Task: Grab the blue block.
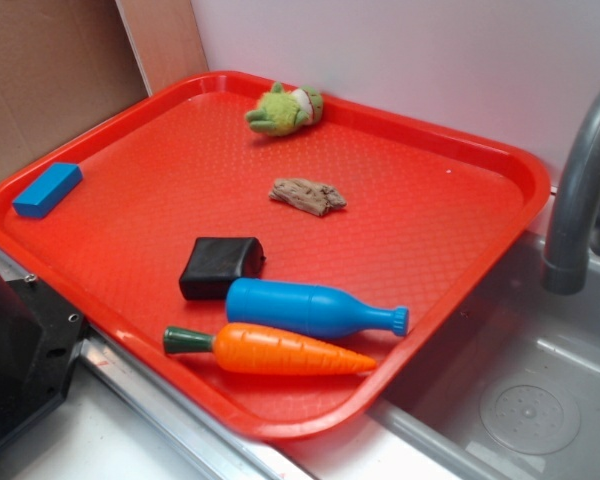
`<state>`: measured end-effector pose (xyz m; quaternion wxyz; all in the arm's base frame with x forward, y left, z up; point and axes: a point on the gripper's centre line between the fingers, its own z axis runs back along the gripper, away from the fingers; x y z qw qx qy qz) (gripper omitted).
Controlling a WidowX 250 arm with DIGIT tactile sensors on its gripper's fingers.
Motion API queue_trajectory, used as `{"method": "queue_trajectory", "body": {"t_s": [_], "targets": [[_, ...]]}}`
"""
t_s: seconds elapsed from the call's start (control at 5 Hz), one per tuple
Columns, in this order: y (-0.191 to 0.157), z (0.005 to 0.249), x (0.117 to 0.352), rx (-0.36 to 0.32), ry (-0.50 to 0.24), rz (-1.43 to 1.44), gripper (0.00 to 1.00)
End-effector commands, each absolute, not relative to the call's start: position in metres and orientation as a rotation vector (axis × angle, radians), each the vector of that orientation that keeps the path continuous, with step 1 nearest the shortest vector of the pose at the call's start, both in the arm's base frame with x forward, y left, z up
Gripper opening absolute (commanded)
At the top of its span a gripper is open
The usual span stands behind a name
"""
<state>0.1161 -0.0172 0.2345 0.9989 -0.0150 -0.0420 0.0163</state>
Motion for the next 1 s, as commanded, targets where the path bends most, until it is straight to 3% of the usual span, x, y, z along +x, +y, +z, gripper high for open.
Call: {"method": "queue_trajectory", "body": {"t_s": [0.0, 0.2, 0.4, 0.8], "targets": [[-0.017, 0.234, 0.116, -0.030, -0.084, 0.033, 1.00], [0.032, 0.184, 0.118, 0.057, -0.059, 0.233, 1.00], [0.070, 0.147, 0.121, 0.079, -0.089, 0.367, 1.00], [0.132, 0.081, 0.114, 0.057, -0.127, 0.441, 1.00]]}}
